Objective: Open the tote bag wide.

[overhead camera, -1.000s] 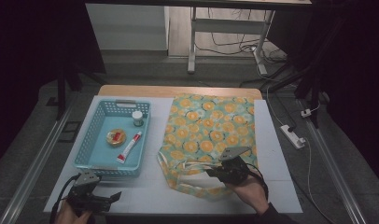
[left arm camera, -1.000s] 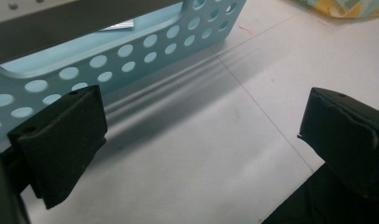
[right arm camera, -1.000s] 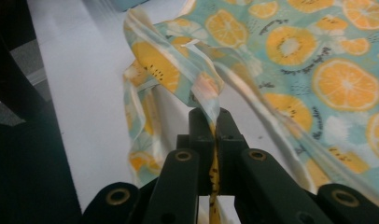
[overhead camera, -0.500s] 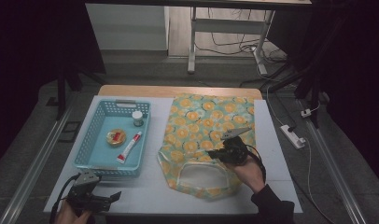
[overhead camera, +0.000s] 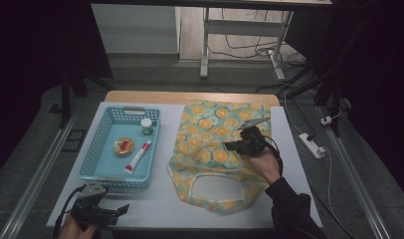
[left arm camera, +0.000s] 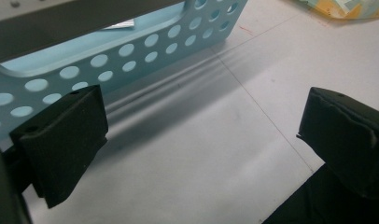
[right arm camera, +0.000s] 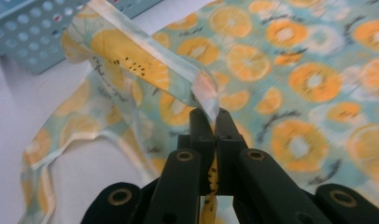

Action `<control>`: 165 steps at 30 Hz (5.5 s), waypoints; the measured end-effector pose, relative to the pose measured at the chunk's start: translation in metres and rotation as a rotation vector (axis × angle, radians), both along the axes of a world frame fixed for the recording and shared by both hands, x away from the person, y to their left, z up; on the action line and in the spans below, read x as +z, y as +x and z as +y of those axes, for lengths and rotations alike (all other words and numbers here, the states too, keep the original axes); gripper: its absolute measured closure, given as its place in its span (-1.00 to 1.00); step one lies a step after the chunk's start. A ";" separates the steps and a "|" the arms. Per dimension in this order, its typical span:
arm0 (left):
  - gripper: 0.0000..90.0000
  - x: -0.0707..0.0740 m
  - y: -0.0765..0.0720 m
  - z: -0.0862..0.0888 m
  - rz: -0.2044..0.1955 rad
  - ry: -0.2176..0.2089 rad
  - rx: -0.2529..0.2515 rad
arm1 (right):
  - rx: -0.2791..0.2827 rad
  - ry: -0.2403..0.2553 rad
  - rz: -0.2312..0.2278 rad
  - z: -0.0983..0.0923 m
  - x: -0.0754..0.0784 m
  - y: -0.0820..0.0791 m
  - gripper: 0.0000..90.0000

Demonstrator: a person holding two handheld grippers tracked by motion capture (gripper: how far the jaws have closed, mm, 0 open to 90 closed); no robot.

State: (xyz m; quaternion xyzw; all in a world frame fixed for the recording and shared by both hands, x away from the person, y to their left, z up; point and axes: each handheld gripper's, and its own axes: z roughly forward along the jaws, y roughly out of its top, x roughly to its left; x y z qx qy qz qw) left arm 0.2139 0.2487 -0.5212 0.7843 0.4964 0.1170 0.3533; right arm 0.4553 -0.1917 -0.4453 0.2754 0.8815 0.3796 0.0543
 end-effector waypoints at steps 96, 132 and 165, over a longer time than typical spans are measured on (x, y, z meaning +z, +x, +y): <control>-0.96 -0.001 0.001 0.001 0.012 -0.015 -0.009 | 0.054 -0.103 -0.002 0.020 -0.058 0.001 -1.00; -0.95 -0.001 0.002 0.000 0.020 -0.010 -0.015 | 0.124 -0.066 -0.019 0.025 -0.043 -0.008 1.00; -0.95 -0.001 0.003 0.001 0.026 -0.019 -0.014 | 0.099 0.043 -0.071 0.035 0.024 0.002 1.00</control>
